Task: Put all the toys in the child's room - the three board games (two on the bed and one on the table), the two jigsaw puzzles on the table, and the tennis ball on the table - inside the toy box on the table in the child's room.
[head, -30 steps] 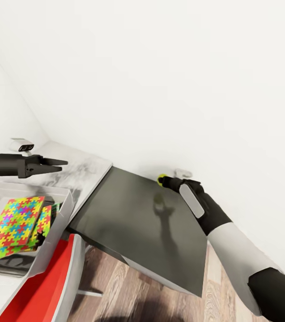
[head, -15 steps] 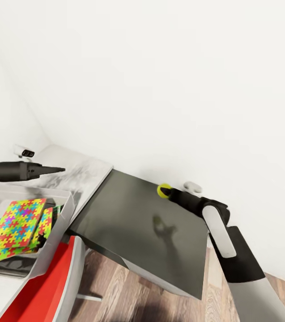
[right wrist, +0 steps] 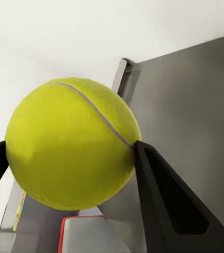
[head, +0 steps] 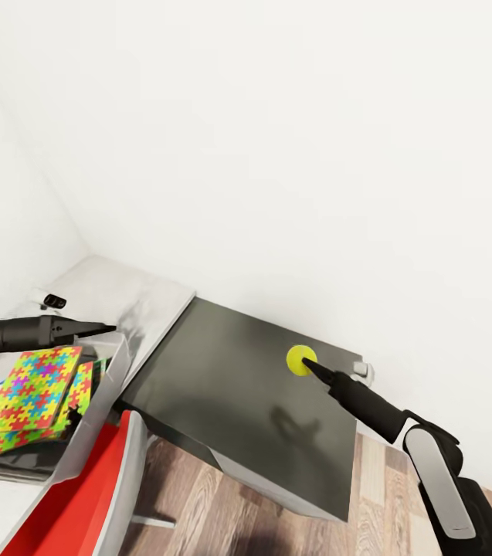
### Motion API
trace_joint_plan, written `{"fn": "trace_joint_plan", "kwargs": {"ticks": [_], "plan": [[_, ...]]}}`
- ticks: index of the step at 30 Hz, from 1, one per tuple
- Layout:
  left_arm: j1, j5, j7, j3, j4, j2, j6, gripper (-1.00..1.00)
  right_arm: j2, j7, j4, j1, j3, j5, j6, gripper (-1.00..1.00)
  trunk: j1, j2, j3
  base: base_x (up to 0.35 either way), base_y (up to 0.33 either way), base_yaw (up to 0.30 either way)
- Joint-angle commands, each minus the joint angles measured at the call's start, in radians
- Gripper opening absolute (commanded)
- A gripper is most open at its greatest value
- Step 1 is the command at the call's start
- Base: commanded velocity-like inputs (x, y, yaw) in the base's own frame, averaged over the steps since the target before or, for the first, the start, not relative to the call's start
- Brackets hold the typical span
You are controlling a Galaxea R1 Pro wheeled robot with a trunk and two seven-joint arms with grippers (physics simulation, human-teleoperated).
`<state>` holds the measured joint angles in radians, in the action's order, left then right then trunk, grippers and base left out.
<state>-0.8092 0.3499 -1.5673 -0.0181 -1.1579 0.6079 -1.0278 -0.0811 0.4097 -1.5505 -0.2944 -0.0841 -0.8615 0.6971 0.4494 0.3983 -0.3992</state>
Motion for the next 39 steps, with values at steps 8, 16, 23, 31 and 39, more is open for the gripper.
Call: {"fn": "trace_joint_plan", "kwargs": {"ticks": [8, 16, 23, 31, 39], "plan": [[0.073, 0.006, -0.004, -0.046, 0.000, 0.004, -0.009, 1.00, 0.000, 0.018, 0.002, 0.016, -0.008, -0.004, -0.010, -1.00, 0.001, 0.002, 0.012, 0.000, 0.000, 0.000], [0.122, 0.007, -0.004, -0.093, -0.004, 0.016, -0.011, 1.00, 0.001, 0.015, 0.004, 0.017, -0.005, -0.002, -0.015, -1.00, 0.001, 0.002, 0.025, 0.000, 0.000, 0.000], [0.126, 0.008, -0.004, -0.110, -0.005, 0.023, -0.011, 1.00, 0.004, 0.015, 0.003, 0.017, -0.004, -0.002, -0.016, -1.00, 0.001, 0.002, 0.037, 0.000, 0.000, 0.000], [0.128, 0.008, -0.004, -0.110, -0.008, 0.022, -0.011, 1.00, 0.004, 0.015, 0.003, 0.017, -0.005, -0.002, -0.017, -1.00, 0.001, 0.002, 0.050, 0.000, 0.000, 0.000], [0.128, 0.008, -0.004, -0.109, -0.008, 0.023, -0.011, 1.00, 0.009, 0.015, 0.003, 0.017, -0.003, 0.014, -0.020, -1.00, 0.001, 0.002, 0.063, 0.000, -0.001, 0.000]]}}
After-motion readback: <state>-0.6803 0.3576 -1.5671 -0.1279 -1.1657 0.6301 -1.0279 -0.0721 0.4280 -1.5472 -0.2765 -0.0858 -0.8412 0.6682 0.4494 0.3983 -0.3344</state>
